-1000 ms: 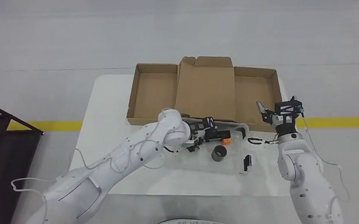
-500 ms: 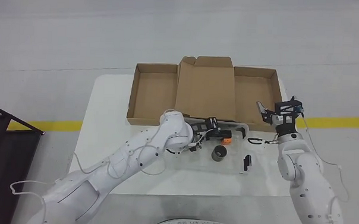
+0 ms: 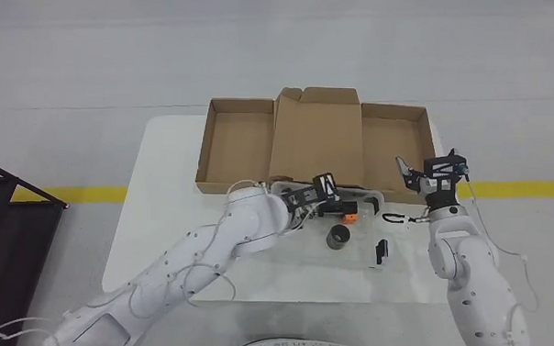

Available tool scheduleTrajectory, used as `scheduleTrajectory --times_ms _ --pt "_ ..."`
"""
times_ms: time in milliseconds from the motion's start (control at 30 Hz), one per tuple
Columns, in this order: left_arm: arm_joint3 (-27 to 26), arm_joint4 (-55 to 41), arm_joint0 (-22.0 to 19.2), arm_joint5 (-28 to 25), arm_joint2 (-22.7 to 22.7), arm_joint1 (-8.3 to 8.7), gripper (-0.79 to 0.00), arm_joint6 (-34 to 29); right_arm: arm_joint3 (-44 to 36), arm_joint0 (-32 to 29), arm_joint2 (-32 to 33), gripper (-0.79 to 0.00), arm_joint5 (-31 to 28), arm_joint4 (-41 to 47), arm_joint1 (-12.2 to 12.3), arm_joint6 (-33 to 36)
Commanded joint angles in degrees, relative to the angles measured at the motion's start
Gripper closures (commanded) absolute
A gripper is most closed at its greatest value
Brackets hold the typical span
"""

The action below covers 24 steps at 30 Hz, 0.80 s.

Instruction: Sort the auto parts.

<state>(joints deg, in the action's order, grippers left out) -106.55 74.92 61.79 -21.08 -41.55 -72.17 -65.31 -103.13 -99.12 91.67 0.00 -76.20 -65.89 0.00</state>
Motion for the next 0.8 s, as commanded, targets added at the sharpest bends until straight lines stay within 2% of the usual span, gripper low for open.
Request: scheduleTrajectory --times_ms 0,200,267,400,500,633,700,733,767 --pt "-1.49 0.87 2.26 -0.61 -3.66 1.0 0.0 1.86 0.0 0.0 0.0 -0.785 0.0 0.0 0.0 0.0" --pt "-2.77 1.81 7.96 -1.0 -15.88 3.6 0.0 5.18 0.0 0.0 0.0 -0.785 0.0 0.0 0.0 0.0" --pt "-1.59 1.66 9.41 -0.67 -19.8 4.23 0.0 6.78 0.0 0.0 0.0 -0.785 0.0 0.0 0.0 0.0" --pt "2.96 -2.95 10.92 -3.37 -26.1 5.12 0.0 10.62 0.0 0.0 0.0 -0.785 0.0 0.0 0.0 0.0" --pt "7.83 -5.79 10.25 -6.49 -27.41 5.4 0.0 11.2 0.0 0.0 0.0 -0.785 0.0 0.0 0.0 0.0" --pt "12.18 -6.47 7.91 -7.56 -25.55 5.16 0.0 11.65 0.0 0.0 0.0 -0.785 0.0 0.0 0.0 0.0" --pt "13.07 -6.46 7.1 -7.17 -24.74 5.01 -0.225 12.44 0.0 0.0 0.0 -0.785 0.0 0.0 0.0 0.0" --pt "13.3 -6.41 6.85 -6.87 -24.48 4.97 -0.28 12.87 0.0 0.0 0.0 -0.785 0.0 0.0 0.0 0.0" --pt "13.35 -6.41 6.67 -6.66 -24.27 4.93 -0.382 13.26 0.0 0.0 0.0 -0.785 0.0 0.0 0.0 0.0"
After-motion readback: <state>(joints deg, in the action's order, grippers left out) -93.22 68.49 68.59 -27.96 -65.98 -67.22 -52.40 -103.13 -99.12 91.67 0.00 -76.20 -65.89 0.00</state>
